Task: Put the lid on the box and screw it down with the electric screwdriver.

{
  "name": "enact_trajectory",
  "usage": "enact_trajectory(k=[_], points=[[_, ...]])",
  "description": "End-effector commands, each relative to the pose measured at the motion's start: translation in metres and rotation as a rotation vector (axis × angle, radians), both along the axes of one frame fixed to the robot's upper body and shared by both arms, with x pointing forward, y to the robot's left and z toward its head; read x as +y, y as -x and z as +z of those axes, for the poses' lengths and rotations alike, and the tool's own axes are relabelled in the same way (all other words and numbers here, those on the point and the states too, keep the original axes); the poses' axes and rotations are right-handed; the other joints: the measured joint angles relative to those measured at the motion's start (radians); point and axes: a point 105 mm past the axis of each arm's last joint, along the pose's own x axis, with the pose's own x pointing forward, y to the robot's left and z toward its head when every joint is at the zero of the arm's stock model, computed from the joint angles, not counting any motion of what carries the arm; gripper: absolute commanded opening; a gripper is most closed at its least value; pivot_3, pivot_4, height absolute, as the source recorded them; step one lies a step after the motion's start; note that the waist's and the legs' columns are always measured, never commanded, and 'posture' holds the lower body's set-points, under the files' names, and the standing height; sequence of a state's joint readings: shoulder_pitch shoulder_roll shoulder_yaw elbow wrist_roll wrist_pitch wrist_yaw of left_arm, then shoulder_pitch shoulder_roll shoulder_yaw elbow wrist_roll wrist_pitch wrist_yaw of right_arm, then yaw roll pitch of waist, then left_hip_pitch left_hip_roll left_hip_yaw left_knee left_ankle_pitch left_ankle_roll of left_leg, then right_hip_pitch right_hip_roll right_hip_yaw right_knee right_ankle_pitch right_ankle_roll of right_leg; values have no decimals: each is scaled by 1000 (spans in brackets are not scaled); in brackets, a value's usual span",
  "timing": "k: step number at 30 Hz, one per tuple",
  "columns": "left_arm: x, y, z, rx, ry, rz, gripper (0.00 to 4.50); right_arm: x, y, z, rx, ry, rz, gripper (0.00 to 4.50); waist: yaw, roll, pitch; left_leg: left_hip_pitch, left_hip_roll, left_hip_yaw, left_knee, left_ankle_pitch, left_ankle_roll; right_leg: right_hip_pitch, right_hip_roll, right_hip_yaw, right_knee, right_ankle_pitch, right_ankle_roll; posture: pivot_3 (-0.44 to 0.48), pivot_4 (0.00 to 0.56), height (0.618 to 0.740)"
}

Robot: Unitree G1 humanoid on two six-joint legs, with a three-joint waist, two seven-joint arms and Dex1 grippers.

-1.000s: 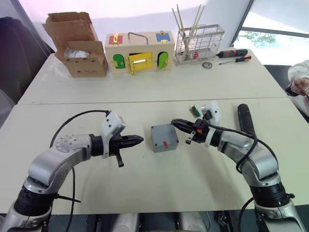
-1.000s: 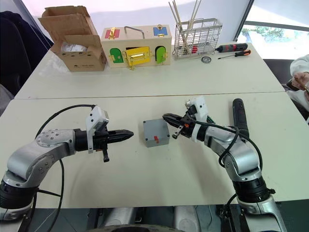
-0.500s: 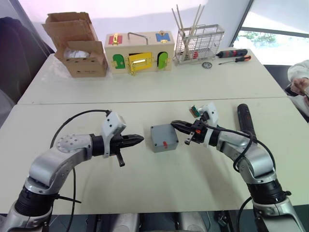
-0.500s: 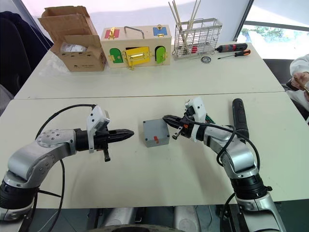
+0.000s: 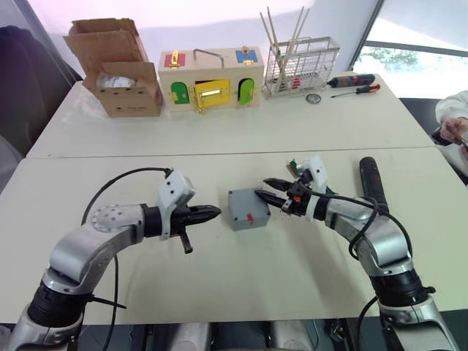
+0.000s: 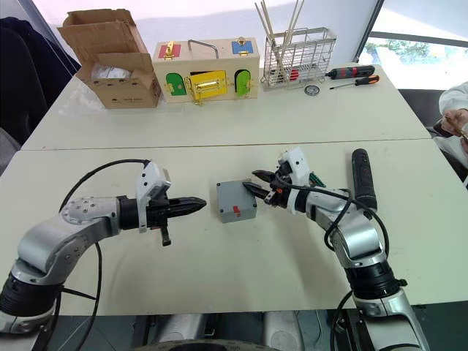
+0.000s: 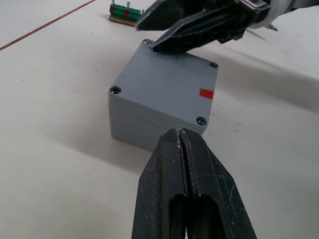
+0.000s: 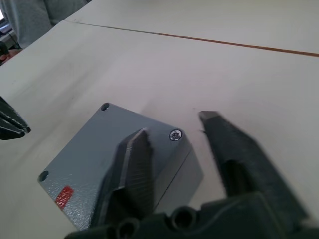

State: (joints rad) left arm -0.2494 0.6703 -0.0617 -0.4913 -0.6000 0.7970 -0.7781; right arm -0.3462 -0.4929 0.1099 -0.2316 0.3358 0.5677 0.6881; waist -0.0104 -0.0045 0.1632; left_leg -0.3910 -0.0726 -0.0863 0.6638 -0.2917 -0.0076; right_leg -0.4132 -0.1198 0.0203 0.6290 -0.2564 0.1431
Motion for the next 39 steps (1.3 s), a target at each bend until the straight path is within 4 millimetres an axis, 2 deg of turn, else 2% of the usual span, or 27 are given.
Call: enact_trajectory(k=[1,3,7,10,13,15,18,21,24,28,31,35,39], points=[[-2,-1,11,-54,10,-14,0,-2,-1,23,-92,-19,-4,3734,0,0,0,0,0,0,0,0,0,0,0,0,0,0,0,0,150,730],[-3,-2,11,-58,12,-16,0,-5,-2,33,-110,-49,-30,4424,0,0,0,0,0,0,0,0,0,0,0,0,0,0,0,0,150,730],[-5,-7,25,-77,73,-19,0,-24,-9,70,-133,-294,-199,4424,1,0,0,0,0,0,0,0,0,0,0,0,0,0,0,0,150,730],[-13,-11,42,-108,126,-45,0,-37,-11,82,-118,-379,-304,4424,4,0,0,0,0,-1,0,0,-1,0,0,0,0,0,0,0,150,730],[-16,-12,47,-119,132,-62,0,-42,-12,88,-120,-406,-367,4424,0,0,0,0,0,0,0,1,-2,0,0,0,0,0,0,0,150,730],[-25,-9,61,-151,158,-122,0,-49,-13,103,-195,-376,-397,4424,-2,0,0,0,0,0,0,1,-2,-1,0,0,1,0,0,0,150,730],[-35,-7,75,-209,124,-201,0,-74,-19,125,-303,-312,-521,4424,0,1,1,-2,-1,1,0,2,-3,-3,0,1,2,0,0,0,150,730],[-41,-6,78,-243,88,-244,0,-84,-16,131,-316,-190,-514,4424,0,1,1,-2,-1,2,0,3,-5,-3,0,1,2,0,0,0,150,730],[-47,-2,77,-255,78,-290,0,-111,-10,136,-314,-1,-534,4469,-1,1,1,-3,-1,2,-1,2,-3,-3,0,1,0,0,0,0,150,730],[-52,7,68,-243,55,-346,0,-150,4,118,-85,303,-524,4469,0,1,2,-3,0,3,0,1,0,-2,0,1,0,0,0,0,150,730],[-54,15,64,-231,49,-383,0,-178,16,106,168,426,-547,4469,-6,2,3,-1,1,3,1,0,1,-1,0,1,0,0,0,0,150,730],[-57,22,61,-229,50,-405,0,-195,27,90,420,448,-575,4469,-6,3,4,-1,1,4,0,-1,2,-1,0,2,0,0,0,0,150,730],[-54,30,54,-224,10,-419,0,-204,36,60,689,373,-584,4469,-1,2,4,-2,1,4,0,-1,2,-1,0,2,-1,0,0,0,150,730]])
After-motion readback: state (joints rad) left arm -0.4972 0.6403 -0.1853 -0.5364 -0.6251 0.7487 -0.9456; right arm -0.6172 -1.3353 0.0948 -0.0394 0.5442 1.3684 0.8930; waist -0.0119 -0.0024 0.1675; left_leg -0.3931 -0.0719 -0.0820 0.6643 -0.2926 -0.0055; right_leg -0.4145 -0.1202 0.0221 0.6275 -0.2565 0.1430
